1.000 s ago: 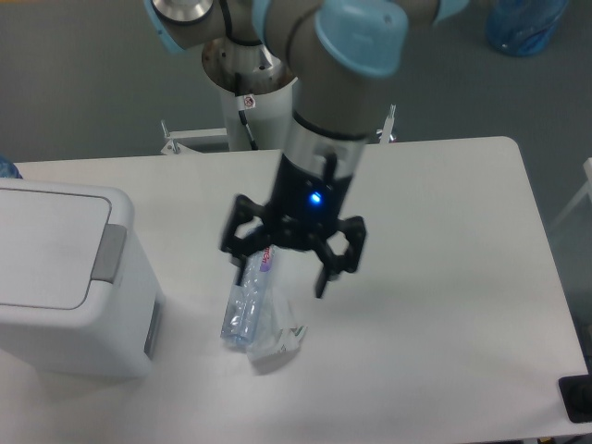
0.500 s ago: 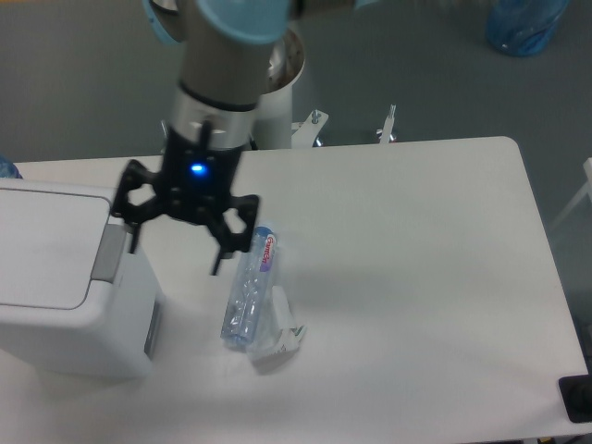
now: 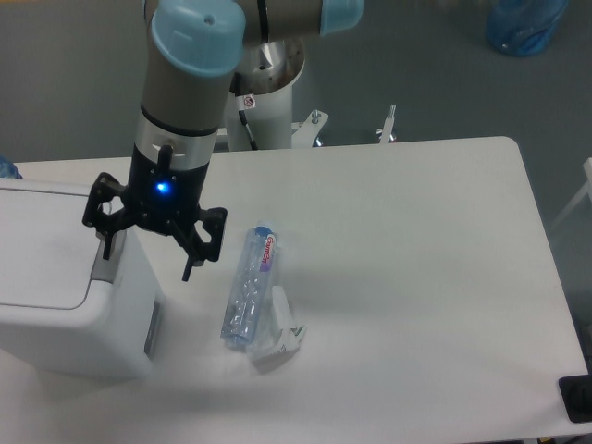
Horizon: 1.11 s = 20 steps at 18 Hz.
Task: Open the trash can
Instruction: 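Push the gripper against the bin lid to flip it open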
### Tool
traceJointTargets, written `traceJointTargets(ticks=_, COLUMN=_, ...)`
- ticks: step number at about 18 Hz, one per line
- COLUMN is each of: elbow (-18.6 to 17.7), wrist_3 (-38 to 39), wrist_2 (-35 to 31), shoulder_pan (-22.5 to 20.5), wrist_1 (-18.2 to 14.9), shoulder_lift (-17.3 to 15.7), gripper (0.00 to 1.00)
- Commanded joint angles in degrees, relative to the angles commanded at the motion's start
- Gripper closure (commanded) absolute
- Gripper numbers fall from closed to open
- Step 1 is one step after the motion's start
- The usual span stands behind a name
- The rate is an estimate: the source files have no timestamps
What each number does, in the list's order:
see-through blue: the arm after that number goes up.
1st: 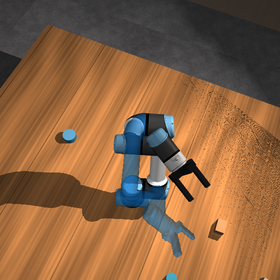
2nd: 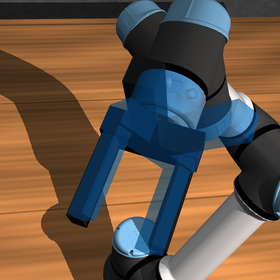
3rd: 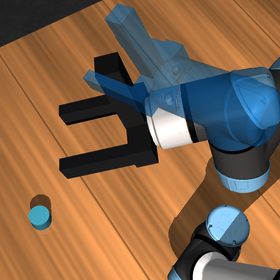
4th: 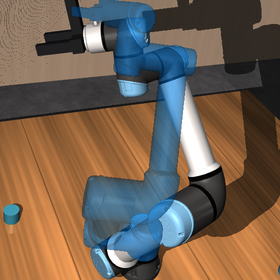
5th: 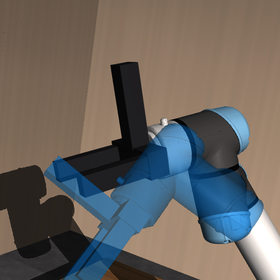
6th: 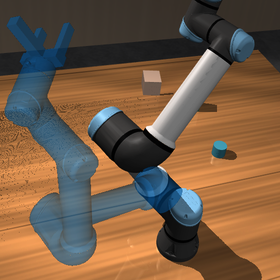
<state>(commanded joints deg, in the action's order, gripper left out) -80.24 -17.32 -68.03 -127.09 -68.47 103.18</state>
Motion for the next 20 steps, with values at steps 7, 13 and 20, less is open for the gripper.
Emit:
traceJointTargets(ticks=7, elbow=-1.1, wrist_3=0.1, wrist_2=-0.1, shoulder_pan=0.8, wrist_1=0.4, shoulder_lift=0.3, gripper=0.0)
traceJointTargets(ticks=13, elbow=-1.9, wrist_3=0.1, wrist_2=-0.1, shoulder_pan=1.1, wrist_1=1.0, shoulder_lift=0.2, gripper=0.0)
traceJointTargets(ticks=20, elbow=-1.8, wrist_3=0.1, wrist_2=-3.3, shoulder_pan=1.9, wrist_1=1.3, shoulder_lift=0.9, gripper=0.0)
